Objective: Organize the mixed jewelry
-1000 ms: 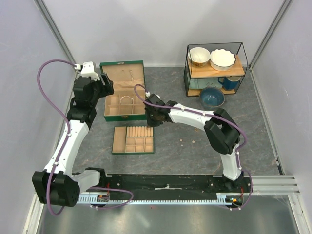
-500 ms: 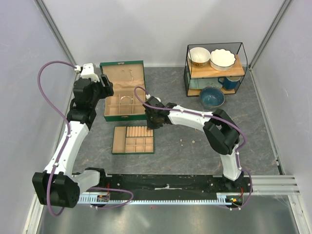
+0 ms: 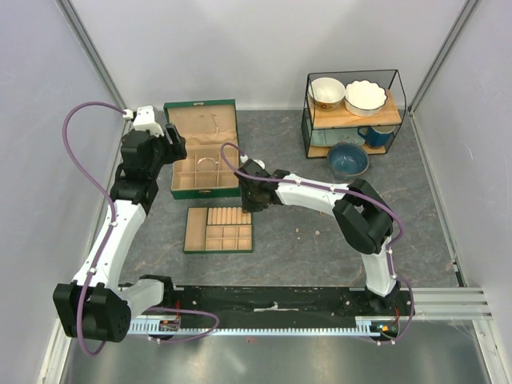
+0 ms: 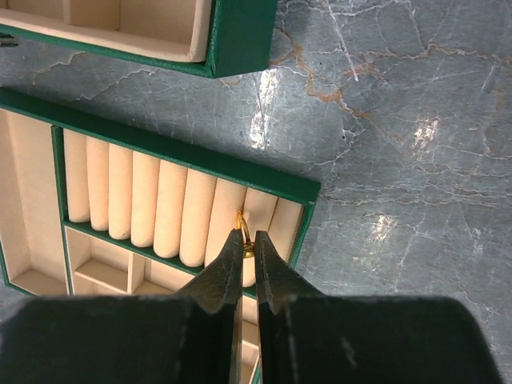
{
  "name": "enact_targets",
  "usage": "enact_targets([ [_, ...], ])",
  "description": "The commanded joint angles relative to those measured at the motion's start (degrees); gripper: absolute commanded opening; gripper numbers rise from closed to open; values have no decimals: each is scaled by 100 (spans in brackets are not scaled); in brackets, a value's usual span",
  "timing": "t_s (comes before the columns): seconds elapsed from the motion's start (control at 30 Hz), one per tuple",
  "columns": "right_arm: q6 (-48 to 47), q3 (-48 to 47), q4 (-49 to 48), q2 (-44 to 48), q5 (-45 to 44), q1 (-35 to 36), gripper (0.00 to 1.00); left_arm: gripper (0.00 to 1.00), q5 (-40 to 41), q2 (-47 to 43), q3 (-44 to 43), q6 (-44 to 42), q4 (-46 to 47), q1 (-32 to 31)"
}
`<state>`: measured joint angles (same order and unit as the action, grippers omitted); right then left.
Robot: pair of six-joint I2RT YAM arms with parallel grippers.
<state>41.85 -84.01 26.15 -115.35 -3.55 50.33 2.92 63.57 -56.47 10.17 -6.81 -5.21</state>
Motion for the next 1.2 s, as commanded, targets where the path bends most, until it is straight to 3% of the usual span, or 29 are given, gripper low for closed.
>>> enact_targets([
  [0.0, 61, 25, -93, 83, -234, 21, 0, 75, 25, -117, 31, -86, 215, 20],
  [0.7, 140, -283, -40, -585, -31, 127, 0, 75, -54, -108, 110, -7, 268, 20],
  [1.17, -168, -458, -57, -479, -94, 135, 0, 75, -125, -134, 162, 11, 312, 20],
])
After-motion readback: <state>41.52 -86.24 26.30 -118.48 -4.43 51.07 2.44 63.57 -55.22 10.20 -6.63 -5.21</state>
